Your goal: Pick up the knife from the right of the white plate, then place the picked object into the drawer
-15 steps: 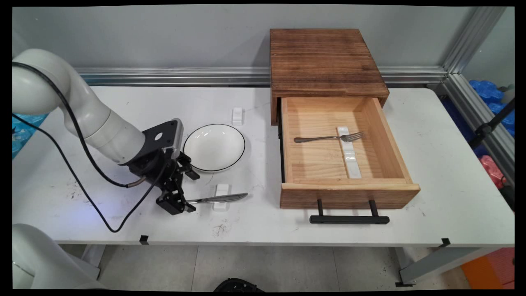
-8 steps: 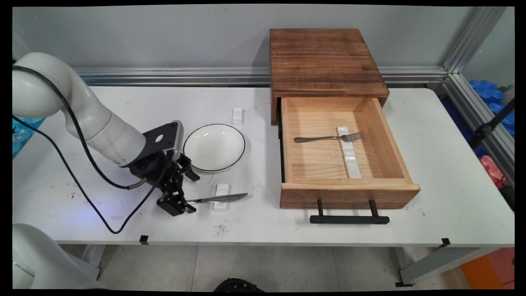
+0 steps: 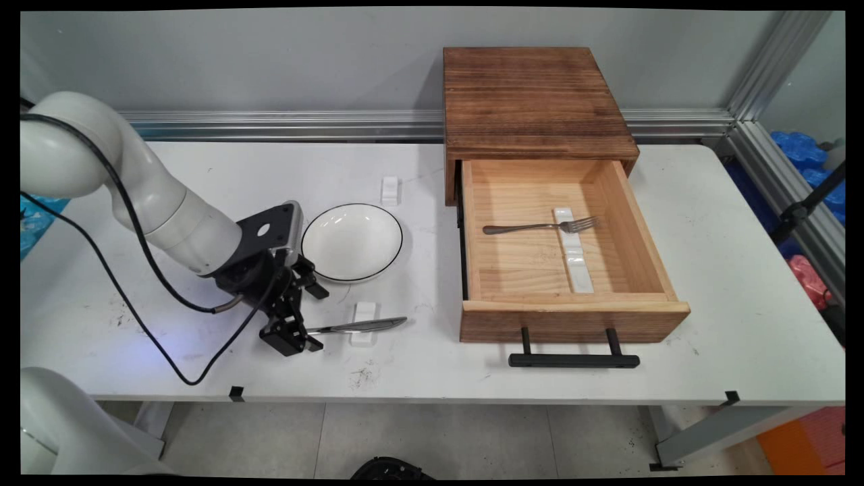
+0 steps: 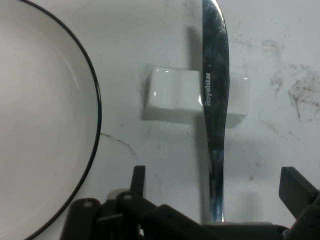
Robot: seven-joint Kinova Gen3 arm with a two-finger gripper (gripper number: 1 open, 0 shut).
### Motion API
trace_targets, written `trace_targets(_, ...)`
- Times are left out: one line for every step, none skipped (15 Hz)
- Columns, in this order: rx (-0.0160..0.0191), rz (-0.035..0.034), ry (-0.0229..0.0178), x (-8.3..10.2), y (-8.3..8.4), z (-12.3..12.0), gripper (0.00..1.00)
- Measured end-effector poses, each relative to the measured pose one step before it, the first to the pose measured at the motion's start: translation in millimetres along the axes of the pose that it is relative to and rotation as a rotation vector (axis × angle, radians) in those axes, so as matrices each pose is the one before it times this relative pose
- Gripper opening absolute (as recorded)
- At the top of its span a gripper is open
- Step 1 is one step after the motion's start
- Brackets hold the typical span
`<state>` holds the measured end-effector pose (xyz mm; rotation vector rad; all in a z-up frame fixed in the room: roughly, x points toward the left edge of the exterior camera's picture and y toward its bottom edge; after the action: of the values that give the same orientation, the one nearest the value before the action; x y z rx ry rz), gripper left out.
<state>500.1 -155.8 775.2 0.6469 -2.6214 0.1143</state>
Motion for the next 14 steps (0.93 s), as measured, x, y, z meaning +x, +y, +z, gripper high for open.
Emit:
trace_targets(-0.00042, -0.00039, 0.00027, -0.1, 0.0, 0.87, 1.0)
trace_targets(-0.00041, -0.00064, 0.00015, -0.14, 0.03, 0.61, 1.0)
trace_targets(-0.00044, -0.00055, -0.00009, -0.14, 0.03, 0.79, 1.0)
trace_targets(-0.00064, -0.0006, -0.00019, -0.21, 0.09, 0.86, 1.0)
trace_targets(-0.00016, -0.0007, -0.00041, -0.25, 0.04, 0.69, 1.0)
trace_targets(-0.00011, -0.00042, -0.00021, -0.2, 0.03, 0.48, 1.0)
trace_targets(-0.00014, -0.00011, -0.0006, -0.21, -0.04, 0.43, 1.0)
trace_targets(0.0002, -0.00093, -0.0003, -0.35, -0.01, 0.28, 0.0)
trace_targets(0.0004, -0.00056, -0.00044, -0.21, -0.08, 0.21, 0.0)
trace_targets(0.00047, 0.00008, -0.00094, -0.21, -0.1, 0.24, 0.0)
trace_targets(-0.00055, -0.00032, -0.00051, -0.22, 0.14, 0.12, 0.0)
trace_targets(-0.00084, 0.00011, -0.00064, -0.22, 0.22, 0.02, 0.0)
trace_targets(-0.00162, -0.00001, -0.00066, -0.28, 0.4, -0.07, 0.0)
trace_targets(-0.00186, -0.00025, -0.00069, -0.35, 0.6, -0.17, 0.0)
